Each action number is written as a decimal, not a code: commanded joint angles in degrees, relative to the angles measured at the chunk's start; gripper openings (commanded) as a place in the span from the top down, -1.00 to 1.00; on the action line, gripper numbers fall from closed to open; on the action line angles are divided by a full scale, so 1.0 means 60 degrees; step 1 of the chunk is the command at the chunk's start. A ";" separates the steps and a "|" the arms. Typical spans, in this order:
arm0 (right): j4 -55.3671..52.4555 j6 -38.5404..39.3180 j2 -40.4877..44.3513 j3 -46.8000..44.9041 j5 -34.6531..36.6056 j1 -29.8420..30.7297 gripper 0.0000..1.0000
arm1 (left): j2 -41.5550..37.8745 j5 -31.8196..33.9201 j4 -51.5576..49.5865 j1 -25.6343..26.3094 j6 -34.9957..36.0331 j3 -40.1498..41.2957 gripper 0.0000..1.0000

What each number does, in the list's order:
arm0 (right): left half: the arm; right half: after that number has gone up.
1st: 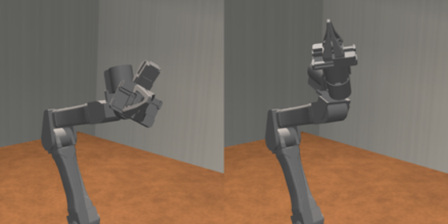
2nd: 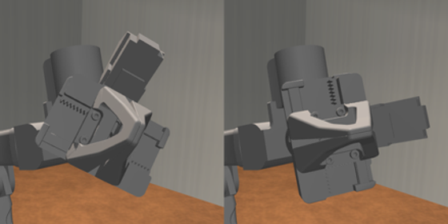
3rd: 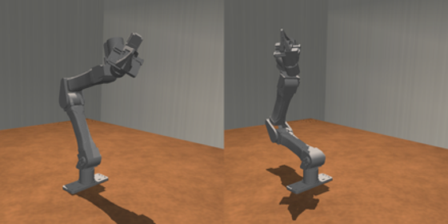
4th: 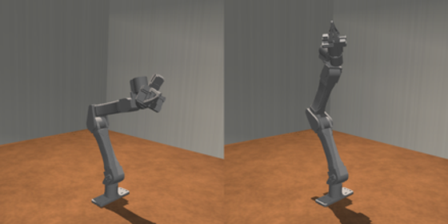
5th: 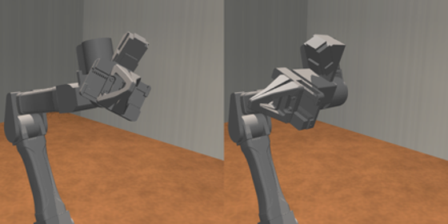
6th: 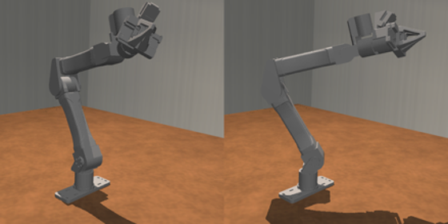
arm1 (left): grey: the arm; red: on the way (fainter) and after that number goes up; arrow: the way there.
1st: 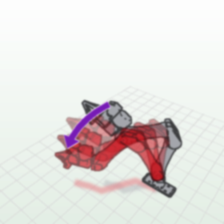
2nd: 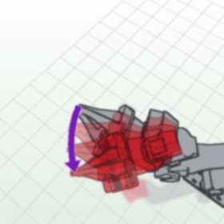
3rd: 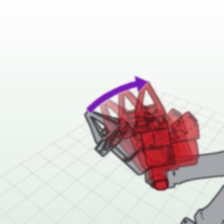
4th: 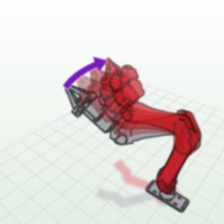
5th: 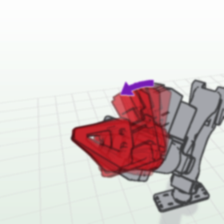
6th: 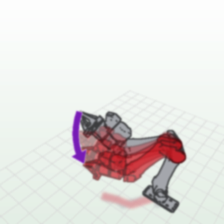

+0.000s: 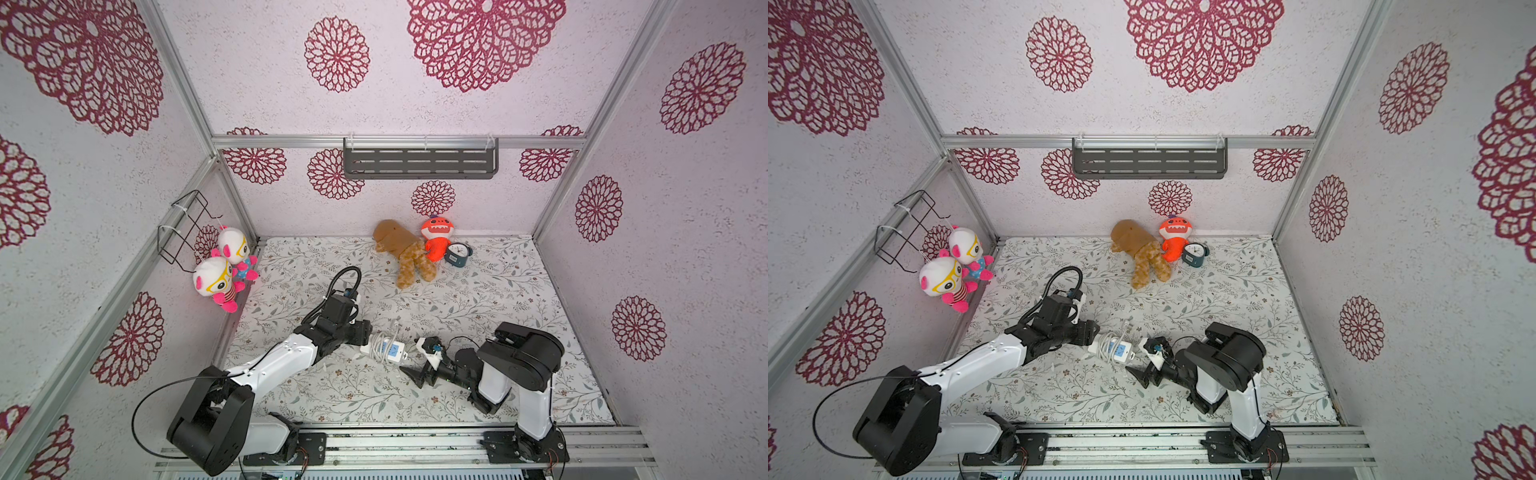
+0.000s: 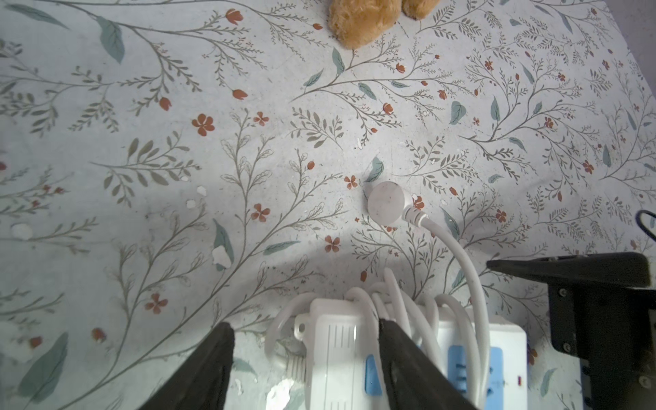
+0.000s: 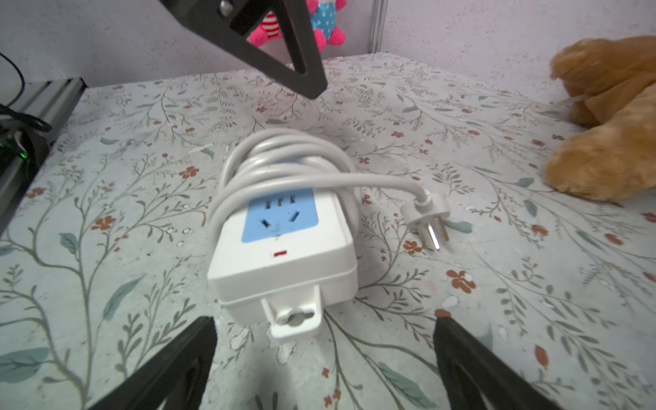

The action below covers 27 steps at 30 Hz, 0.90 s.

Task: Wrap the cord around the power strip
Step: Place the power strip at the center of the board, then adjust the power cord at the power strip.

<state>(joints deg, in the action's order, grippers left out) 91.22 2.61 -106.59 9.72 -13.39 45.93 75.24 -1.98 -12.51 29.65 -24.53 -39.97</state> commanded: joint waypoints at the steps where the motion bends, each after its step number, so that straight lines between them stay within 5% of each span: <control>1: -0.1544 -0.0581 0.1724 -0.0017 0.0636 -0.0067 -0.90 | -0.0569 0.0383 -0.0579 0.0139 -0.0852 0.0222 -0.35; 6: -0.8064 -0.0209 0.4181 0.2076 0.1318 -0.0616 -0.83 | -0.0924 0.0318 -0.0228 0.0621 -0.1368 0.0704 -0.33; 13: -1.0913 -0.0613 0.2896 0.4750 0.0046 -0.1591 -0.60 | -0.0214 0.0184 0.1128 0.1310 -0.1318 0.1139 -0.32; 27: -1.3152 -0.0373 0.0225 0.7065 0.0825 -0.1525 -0.33 | 0.0798 0.0613 0.1271 0.1811 -0.0526 0.0831 -0.33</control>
<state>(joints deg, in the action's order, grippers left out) 15.40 -1.30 -104.79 50.26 -9.06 36.34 78.56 0.99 -4.84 39.72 -28.80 -34.72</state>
